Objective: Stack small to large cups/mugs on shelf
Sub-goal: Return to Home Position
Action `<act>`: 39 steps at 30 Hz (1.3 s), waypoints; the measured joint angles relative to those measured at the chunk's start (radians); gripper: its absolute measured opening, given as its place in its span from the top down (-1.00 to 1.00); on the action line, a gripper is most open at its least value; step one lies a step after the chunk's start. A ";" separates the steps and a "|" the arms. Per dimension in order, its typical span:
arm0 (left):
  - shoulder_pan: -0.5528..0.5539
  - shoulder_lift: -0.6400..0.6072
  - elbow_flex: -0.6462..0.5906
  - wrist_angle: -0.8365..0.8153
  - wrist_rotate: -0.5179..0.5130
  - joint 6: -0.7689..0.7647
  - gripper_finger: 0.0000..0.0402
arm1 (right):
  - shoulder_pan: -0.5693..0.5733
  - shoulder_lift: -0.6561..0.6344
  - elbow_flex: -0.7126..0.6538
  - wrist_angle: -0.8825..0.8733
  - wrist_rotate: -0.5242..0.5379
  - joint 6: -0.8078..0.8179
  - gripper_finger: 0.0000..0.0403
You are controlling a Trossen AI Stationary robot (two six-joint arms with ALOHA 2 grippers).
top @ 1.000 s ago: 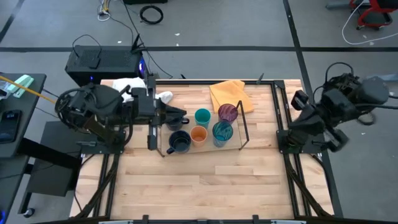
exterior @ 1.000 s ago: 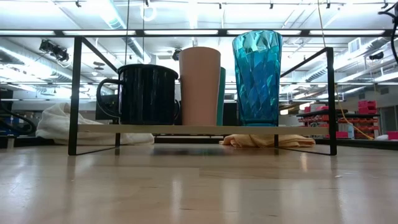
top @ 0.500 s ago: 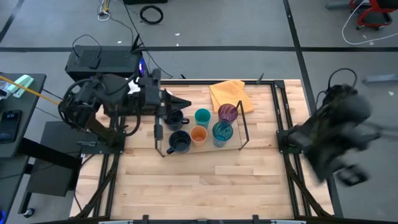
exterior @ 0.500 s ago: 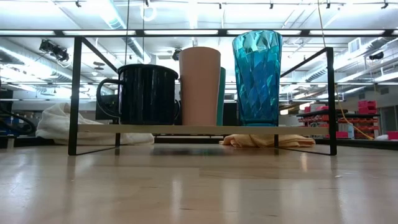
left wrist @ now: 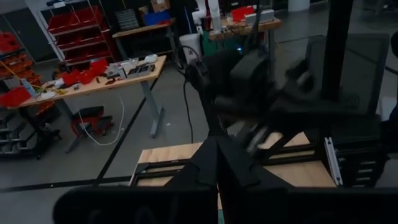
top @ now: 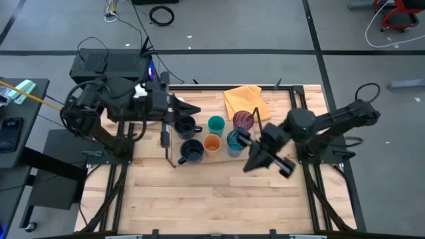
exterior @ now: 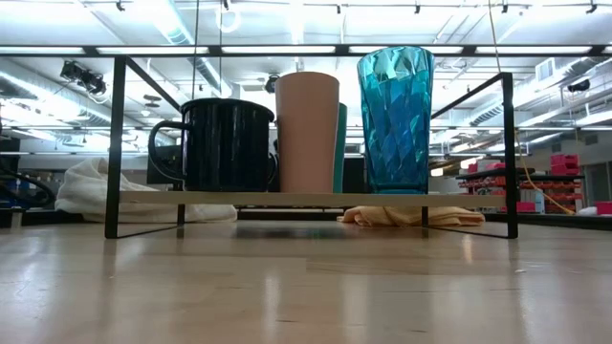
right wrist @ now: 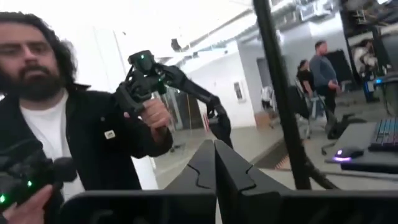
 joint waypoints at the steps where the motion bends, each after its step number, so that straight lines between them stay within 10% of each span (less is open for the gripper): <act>1: 0.000 -0.011 0.000 -0.012 0.000 -0.002 0.98 | -0.039 -0.007 -0.041 0.059 -0.027 0.021 1.00; 10: 0.011 -0.051 0.000 -0.074 -0.013 -0.027 0.98 | -0.382 -0.042 -0.314 0.571 -0.257 0.311 1.00; 17: 0.028 -0.067 0.000 -0.114 -0.041 -0.068 0.98 | -0.617 -0.272 -0.426 0.602 -0.352 0.411 1.00; 29: 0.036 -0.073 0.000 -0.113 -0.076 -0.074 0.98 | -0.663 -0.811 -0.479 -0.418 -0.228 0.176 1.00; 39: 0.070 -0.073 0.000 -0.082 -0.076 -0.083 0.98 | -0.660 -1.104 -0.638 -0.376 -0.088 0.201 1.00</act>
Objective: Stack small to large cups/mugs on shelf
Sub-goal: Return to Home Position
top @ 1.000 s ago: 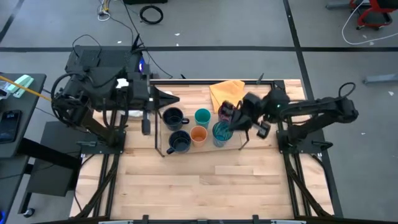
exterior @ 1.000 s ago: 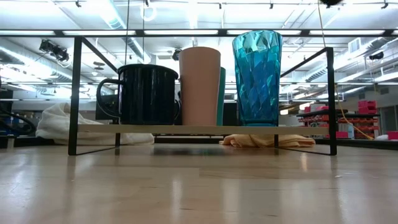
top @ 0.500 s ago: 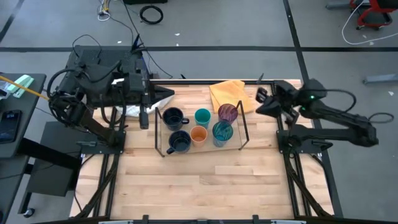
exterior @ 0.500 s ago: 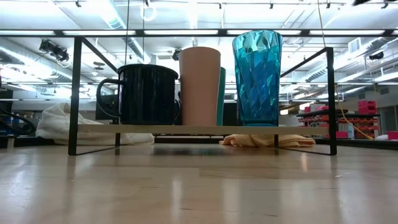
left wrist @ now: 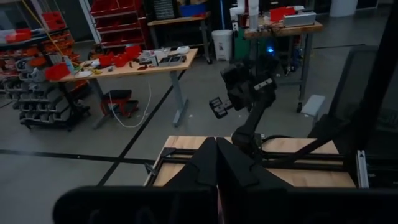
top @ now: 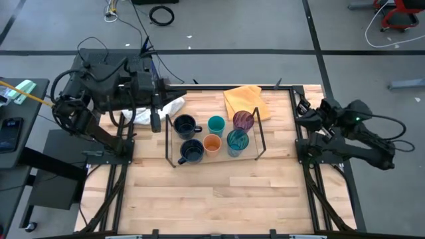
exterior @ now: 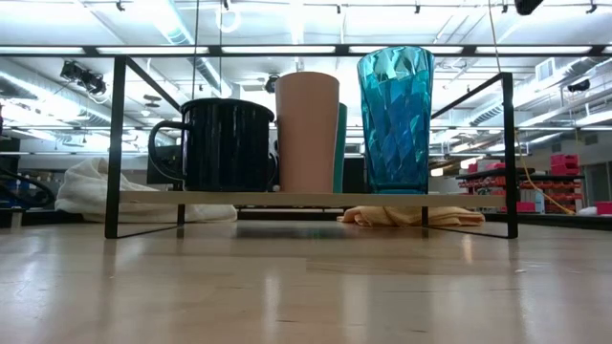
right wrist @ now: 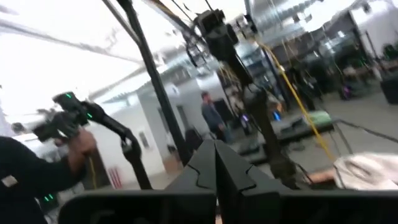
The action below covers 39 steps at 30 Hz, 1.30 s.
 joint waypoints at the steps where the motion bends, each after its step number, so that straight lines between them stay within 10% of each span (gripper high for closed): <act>1: 0.003 0.000 0.000 0.003 0.000 -0.003 0.97 | 0.000 -0.014 -0.036 0.057 0.000 0.022 1.00; 9: 0.015 0.000 0.000 0.004 0.000 -0.013 0.97 | 0.000 -0.037 -0.221 0.184 0.064 0.099 1.00; 25: 0.083 0.001 0.000 -0.019 0.019 -0.037 0.97 | 0.004 -0.038 -0.040 -0.351 0.361 -0.118 1.00; 39: 0.151 0.002 0.000 -0.013 0.071 -0.035 0.97 | 0.300 0.058 -0.088 -0.179 0.561 -0.186 1.00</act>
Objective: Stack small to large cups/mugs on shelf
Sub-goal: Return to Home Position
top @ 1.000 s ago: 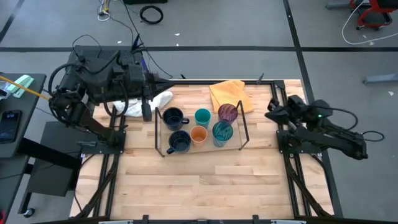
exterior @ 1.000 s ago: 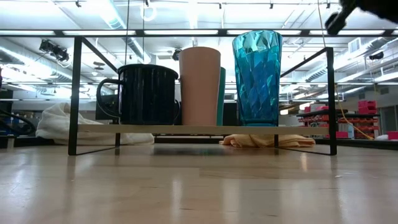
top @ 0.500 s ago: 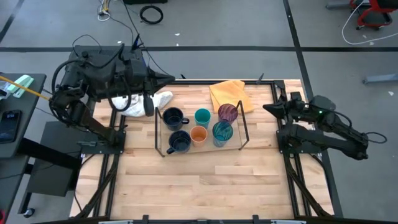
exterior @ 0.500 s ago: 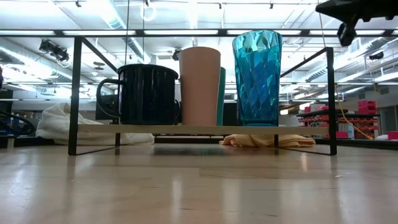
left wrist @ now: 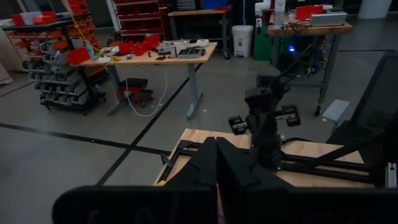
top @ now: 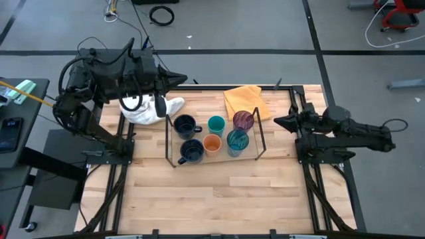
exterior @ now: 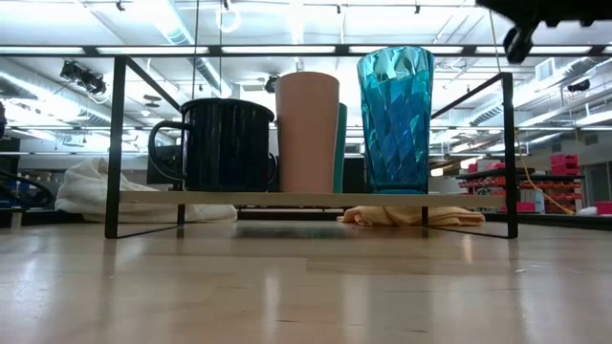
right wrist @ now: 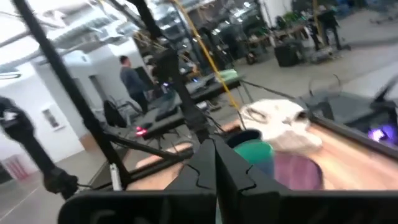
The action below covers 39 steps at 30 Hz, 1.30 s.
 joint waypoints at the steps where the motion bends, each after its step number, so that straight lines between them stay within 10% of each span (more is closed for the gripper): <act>1: 0.000 0.000 0.000 0.000 0.000 0.000 0.96 | 0.011 0.001 0.015 -0.005 0.000 -0.014 1.00; 14: -0.004 0.000 0.000 0.001 0.009 0.003 0.98 | 0.087 -0.018 -0.008 -0.053 -0.029 -0.060 1.00; 39: -0.003 -0.001 0.000 -0.003 0.023 0.071 0.98 | 0.086 -0.021 -0.404 0.579 -0.077 0.023 0.95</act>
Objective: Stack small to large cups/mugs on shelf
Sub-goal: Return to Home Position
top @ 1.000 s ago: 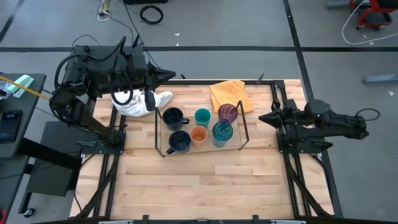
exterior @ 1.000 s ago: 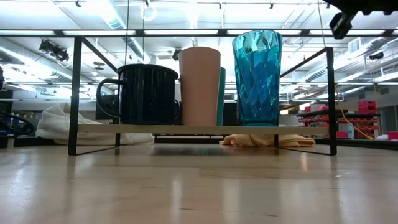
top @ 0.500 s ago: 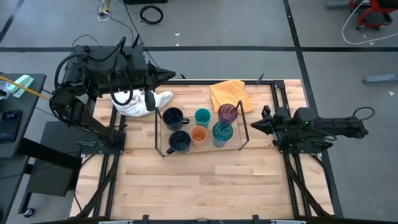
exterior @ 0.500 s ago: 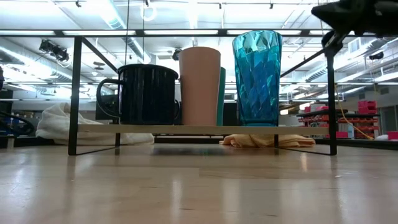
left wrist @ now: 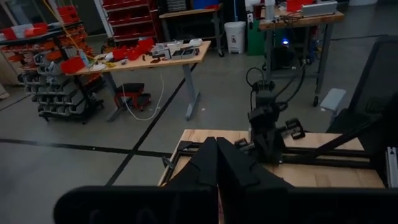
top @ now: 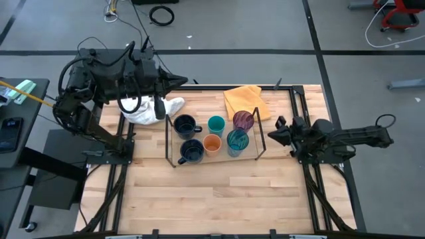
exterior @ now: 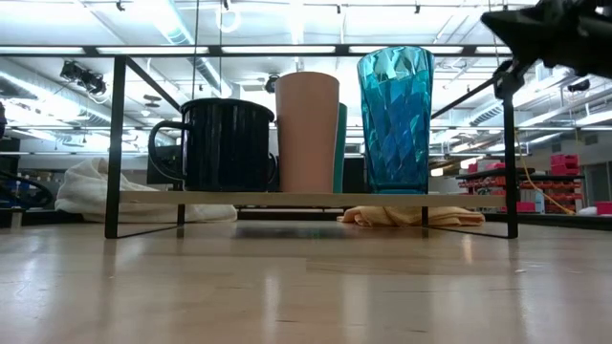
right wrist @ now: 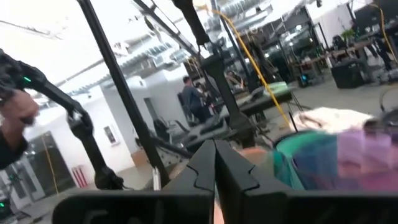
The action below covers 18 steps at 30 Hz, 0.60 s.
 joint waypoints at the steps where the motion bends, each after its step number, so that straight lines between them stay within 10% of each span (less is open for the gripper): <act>1: 0.000 -0.009 -0.001 -0.006 0.003 0.000 0.98 | 0.000 -0.001 0.011 -0.001 -0.003 0.004 0.93; 18: -0.201 -0.265 -0.062 -0.303 -0.110 -0.120 0.98 | 0.000 0.000 0.222 -0.277 -0.005 0.112 0.89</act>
